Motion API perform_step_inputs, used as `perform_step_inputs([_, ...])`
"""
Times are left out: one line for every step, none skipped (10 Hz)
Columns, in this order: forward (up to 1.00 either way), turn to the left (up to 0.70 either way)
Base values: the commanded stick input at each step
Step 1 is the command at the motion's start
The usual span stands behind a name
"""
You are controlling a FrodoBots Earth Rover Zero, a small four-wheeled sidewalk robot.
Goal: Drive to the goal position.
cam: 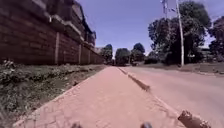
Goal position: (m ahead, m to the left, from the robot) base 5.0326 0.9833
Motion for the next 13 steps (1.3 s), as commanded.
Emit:
perform_step_inputs([0.85, 0.00])
perform_step_inputs([0.85, 0.00])
perform_step_inputs([0.85, 0.00])
perform_step_inputs([0.85, 0.00])
perform_step_inputs([0.85, 0.00])
perform_step_inputs([0.85, 0.00])
perform_step_inputs([0.85, 0.00])
perform_step_inputs([0.85, 0.00])
perform_step_inputs([0.85, 0.00])
perform_step_inputs([0.85, 0.00])
perform_step_inputs([0.85, 0.00])
perform_step_inputs([0.85, 0.00])
perform_step_inputs([0.85, 0.00])
